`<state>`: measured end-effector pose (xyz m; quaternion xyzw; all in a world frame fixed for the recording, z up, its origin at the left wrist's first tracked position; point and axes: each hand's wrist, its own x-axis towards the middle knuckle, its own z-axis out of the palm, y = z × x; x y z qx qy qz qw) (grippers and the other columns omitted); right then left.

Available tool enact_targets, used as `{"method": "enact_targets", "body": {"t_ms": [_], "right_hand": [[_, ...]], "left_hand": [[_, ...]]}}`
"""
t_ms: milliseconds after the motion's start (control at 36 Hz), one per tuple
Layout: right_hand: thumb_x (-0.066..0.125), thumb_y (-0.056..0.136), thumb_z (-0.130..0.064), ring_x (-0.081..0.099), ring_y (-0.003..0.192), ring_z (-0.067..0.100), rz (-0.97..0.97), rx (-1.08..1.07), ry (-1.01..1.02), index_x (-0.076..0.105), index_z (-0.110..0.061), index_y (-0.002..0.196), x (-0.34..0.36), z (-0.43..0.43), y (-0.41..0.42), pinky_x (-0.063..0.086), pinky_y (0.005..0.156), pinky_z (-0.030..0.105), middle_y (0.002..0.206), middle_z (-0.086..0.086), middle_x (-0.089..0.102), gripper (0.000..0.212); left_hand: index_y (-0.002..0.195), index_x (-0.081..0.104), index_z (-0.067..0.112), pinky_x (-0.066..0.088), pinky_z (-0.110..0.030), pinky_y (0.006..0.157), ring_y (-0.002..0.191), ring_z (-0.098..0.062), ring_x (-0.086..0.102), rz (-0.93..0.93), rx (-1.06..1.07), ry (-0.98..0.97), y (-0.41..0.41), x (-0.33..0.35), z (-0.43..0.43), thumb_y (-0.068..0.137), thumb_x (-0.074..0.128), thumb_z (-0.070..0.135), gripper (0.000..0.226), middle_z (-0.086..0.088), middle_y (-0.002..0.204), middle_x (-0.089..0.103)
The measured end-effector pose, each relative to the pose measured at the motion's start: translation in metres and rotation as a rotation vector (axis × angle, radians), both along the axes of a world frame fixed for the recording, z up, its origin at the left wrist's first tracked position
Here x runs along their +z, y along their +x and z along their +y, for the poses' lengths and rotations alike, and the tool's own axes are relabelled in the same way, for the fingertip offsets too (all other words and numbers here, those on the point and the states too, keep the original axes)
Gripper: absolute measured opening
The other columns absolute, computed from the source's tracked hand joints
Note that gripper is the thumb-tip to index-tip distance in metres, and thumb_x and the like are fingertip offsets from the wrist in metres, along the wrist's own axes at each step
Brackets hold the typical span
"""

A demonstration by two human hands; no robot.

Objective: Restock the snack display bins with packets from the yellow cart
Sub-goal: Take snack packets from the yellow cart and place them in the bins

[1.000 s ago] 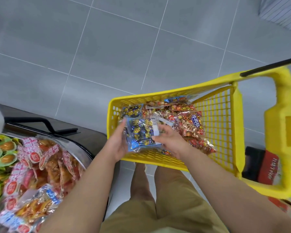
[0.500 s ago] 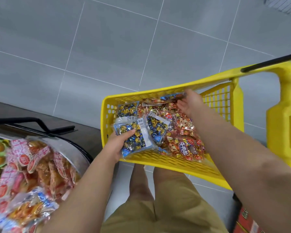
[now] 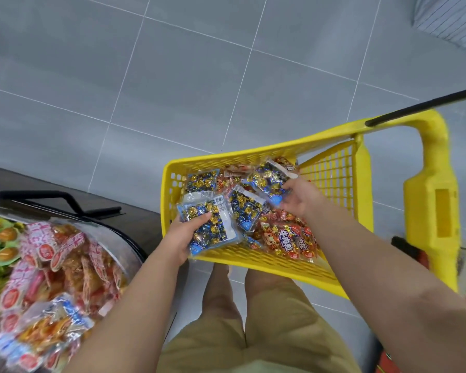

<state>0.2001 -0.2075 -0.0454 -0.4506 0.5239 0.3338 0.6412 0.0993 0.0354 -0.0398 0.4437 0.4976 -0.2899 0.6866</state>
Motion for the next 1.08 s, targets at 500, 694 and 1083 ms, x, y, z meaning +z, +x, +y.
{"method": "enact_targets", "body": {"t_ms": [500,694,1083], "right_hand": [[0.059,0.08,0.015,0.011,0.144,0.022,-0.284,0.378,0.143,0.004,-0.027,0.151,0.086,0.018,-0.105,0.012,0.115,0.043,0.158,0.003,-0.001,0.099],[0.065,0.077,0.011,0.048,0.124,0.026,-0.452,0.68,0.169,0.03,-0.01,0.145,0.11,0.035,-0.116,0.037,0.106,0.043,0.146,0.012,0.039,0.079],[0.061,0.063,0.005,0.055,0.108,0.024,-2.021,1.75,0.33,0.073,-0.009,0.103,0.181,0.123,-0.253,0.037,0.102,0.029,0.108,0.011,0.066,0.045]], "left_hand": [[0.119,0.061,0.011,0.054,-0.033,0.072,0.095,-0.023,0.068,-0.223,0.002,0.123,-0.085,0.083,0.02,0.079,0.075,0.009,0.043,-0.013,0.113,0.07],[0.112,0.058,0.017,0.051,-0.017,0.046,0.061,0.001,0.068,-0.232,0.303,0.246,-0.163,0.115,0.0,0.077,0.076,0.008,0.04,0.009,0.076,0.073],[0.105,0.072,0.009,0.052,-0.043,0.082,0.092,-0.027,0.071,-0.375,0.963,0.096,-0.328,0.173,-0.021,0.097,0.045,0.041,0.043,-0.015,0.107,0.072]]}}
